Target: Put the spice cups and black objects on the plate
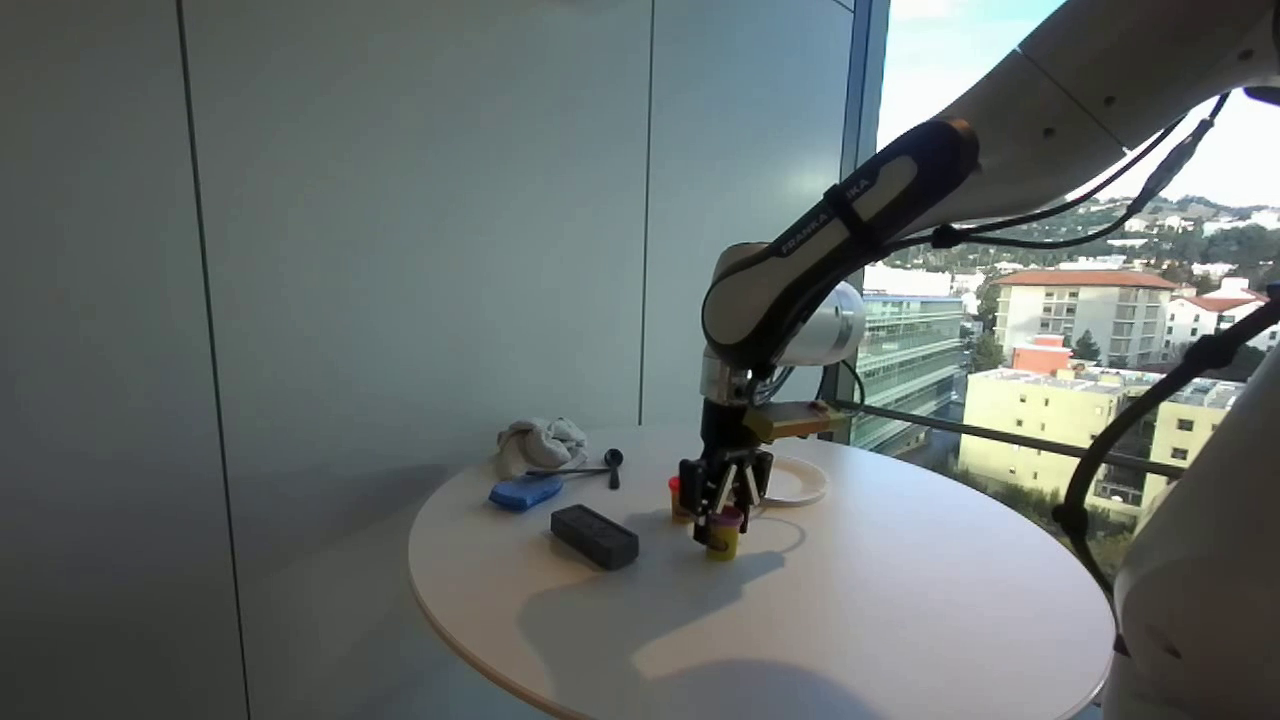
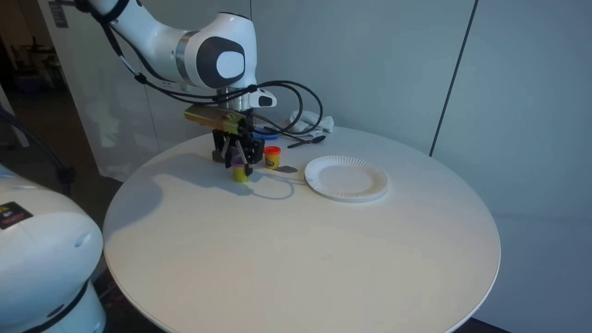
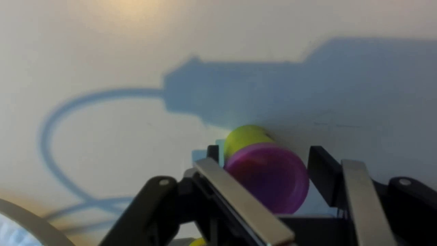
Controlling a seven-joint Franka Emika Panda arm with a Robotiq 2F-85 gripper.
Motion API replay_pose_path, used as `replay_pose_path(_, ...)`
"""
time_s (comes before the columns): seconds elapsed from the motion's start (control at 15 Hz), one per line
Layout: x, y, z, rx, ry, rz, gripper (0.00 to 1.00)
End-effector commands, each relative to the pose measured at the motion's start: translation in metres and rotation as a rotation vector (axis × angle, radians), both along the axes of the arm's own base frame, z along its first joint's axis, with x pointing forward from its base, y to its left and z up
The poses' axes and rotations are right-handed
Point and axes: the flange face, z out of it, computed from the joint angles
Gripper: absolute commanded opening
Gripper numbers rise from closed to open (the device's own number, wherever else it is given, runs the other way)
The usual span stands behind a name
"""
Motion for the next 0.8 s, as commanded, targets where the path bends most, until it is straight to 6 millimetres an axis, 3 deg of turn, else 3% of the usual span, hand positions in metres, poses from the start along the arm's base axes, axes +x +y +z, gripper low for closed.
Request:
replay_pose_path(0.0, 0.007, 0.000, 0.006, 0.001, 0.012, 0.017, 0.40)
replay_pose_path(0.2, 0.006, 0.001, 0.007, 0.002, 0.026, 0.023, 0.23)
replay_pose_path(0.33, 0.002, 0.006, 0.014, 0.002, 0.035, 0.029, 0.23)
replay_pose_path(0.47, -0.009, 0.013, 0.033, -0.035, 0.032, 0.032, 0.23)
replay_pose_path(0.73, -0.044, 0.031, 0.100, -0.160, -0.035, -0.016, 0.23)
